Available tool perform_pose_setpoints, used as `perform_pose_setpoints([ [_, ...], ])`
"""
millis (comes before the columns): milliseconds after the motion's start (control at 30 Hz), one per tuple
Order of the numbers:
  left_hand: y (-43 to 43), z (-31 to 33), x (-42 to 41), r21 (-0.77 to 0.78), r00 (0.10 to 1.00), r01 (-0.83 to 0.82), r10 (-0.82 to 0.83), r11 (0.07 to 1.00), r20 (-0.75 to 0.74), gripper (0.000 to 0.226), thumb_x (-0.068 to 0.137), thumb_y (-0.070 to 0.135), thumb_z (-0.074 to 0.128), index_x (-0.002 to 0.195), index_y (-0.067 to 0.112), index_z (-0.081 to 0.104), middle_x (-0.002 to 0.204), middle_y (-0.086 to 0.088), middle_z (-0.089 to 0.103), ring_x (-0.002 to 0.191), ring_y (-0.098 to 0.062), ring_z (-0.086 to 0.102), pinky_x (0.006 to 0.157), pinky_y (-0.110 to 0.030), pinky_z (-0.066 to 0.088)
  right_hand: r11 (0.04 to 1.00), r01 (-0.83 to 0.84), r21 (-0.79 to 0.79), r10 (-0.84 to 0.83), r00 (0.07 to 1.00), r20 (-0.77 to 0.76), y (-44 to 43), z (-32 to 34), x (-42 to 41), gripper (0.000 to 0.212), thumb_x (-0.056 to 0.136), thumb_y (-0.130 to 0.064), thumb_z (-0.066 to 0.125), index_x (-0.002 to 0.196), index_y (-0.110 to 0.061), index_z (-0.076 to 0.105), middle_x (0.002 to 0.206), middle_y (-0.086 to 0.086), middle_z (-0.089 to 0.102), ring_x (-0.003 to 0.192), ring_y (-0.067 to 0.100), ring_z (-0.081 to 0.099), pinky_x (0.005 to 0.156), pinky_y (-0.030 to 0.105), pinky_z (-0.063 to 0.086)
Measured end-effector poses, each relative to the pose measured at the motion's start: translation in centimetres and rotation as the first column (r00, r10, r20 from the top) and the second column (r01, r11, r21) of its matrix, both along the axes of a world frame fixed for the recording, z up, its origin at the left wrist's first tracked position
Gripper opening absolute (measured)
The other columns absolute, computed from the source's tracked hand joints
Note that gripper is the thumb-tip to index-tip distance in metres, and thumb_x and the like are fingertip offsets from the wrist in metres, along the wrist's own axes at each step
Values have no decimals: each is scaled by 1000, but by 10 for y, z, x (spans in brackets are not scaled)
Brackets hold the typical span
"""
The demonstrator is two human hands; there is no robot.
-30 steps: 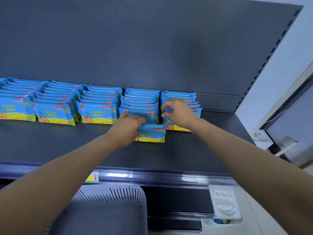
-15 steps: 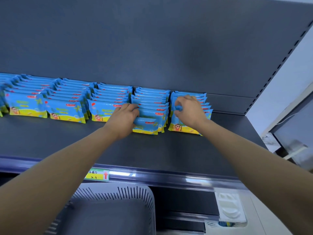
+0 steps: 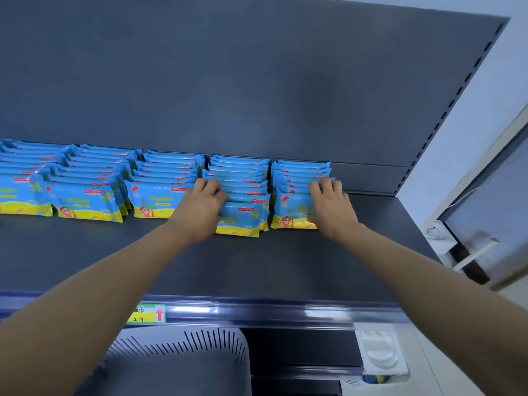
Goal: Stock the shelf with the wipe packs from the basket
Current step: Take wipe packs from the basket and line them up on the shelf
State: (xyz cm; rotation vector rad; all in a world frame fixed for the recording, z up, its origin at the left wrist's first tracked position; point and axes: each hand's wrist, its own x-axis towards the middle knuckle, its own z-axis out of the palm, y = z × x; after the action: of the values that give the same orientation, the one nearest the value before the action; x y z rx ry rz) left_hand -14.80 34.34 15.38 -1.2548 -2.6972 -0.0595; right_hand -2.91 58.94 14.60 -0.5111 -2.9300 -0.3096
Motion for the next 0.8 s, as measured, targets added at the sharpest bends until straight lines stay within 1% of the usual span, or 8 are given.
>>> perform_pose_setpoints([
  [133, 1, -1, 2, 23, 1000, -5, 5, 1000, -16, 40, 84, 21, 57, 123, 12, 47, 124, -6, 40, 112, -25, 35, 95, -36, 35, 1000, -9, -16, 9, 1000, 1, 5, 1, -2, 57, 80, -18, 68, 124, -10, 34, 132, 14, 36, 118, 32, 36, 93, 41, 44],
  [200, 4, 0, 5, 48, 999, -13, 14, 999, -30, 44, 83, 27, 60, 121, 13, 43, 122, -4, 41, 110, -24, 35, 92, -35, 35, 1000, -6, -14, 6, 1000, -1, 6, 3, -2, 57, 80, -20, 67, 125, -10, 34, 131, 13, 37, 118, 31, 37, 92, 41, 43],
  [300, 12, -1, 7, 28, 998, -16, 18, 999, -59, 53, 84, 36, 61, 126, 16, 37, 124, -2, 39, 112, -23, 35, 93, -36, 33, 1000, 11, -29, -11, 1000, -8, 6, 9, -1, 64, 78, -30, 69, 127, -8, 34, 129, 12, 38, 116, 30, 38, 91, 40, 41],
  [400, 18, -1, 4, 16, 997, -22, 23, 1000, -69, 49, 86, 33, 60, 126, 17, 38, 124, -2, 40, 114, -23, 35, 93, -35, 31, 999, 4, -50, -6, 1000, -29, 8, 15, 2, 72, 76, -39, 71, 129, -8, 34, 131, 11, 38, 118, 29, 37, 95, 40, 39],
  [600, 21, -1, 1, 21, 999, -23, 24, 1000, -49, 53, 82, 35, 61, 127, 18, 40, 125, -2, 41, 116, -23, 35, 96, -37, 28, 991, 9, -134, -17, 998, -61, 13, 22, 8, 77, 75, -47, 69, 135, -14, 33, 135, 7, 37, 122, 28, 34, 99, 41, 35],
  [667, 21, -2, 4, 27, 998, -18, 19, 999, -52, 59, 80, 38, 61, 130, 17, 38, 128, -2, 39, 118, -23, 34, 100, -37, 24, 985, 4, -170, -20, 995, -93, 16, 23, 8, 75, 77, -50, 65, 135, -16, 34, 135, 6, 39, 123, 28, 34, 100, 41, 35],
  [733, 24, -2, 8, 57, 999, 0, 3, 998, -43, 67, 78, 43, 62, 134, 17, 35, 132, -1, 36, 122, -22, 31, 106, -38, 17, 979, -12, -203, -20, 988, -154, 18, 23, 7, 69, 80, -51, 61, 134, -16, 38, 134, 6, 42, 123, 27, 36, 100, 41, 35],
  [800, 35, 0, 14, 112, 999, 47, -44, 993, -30, 72, 79, 48, 62, 137, 17, 33, 135, -1, 34, 127, -21, 29, 111, -38, 9, 956, -18, -294, -49, 974, -219, 21, 24, 5, 62, 85, -47, 57, 133, -13, 40, 133, 8, 44, 123, 27, 37, 100, 40, 37],
])
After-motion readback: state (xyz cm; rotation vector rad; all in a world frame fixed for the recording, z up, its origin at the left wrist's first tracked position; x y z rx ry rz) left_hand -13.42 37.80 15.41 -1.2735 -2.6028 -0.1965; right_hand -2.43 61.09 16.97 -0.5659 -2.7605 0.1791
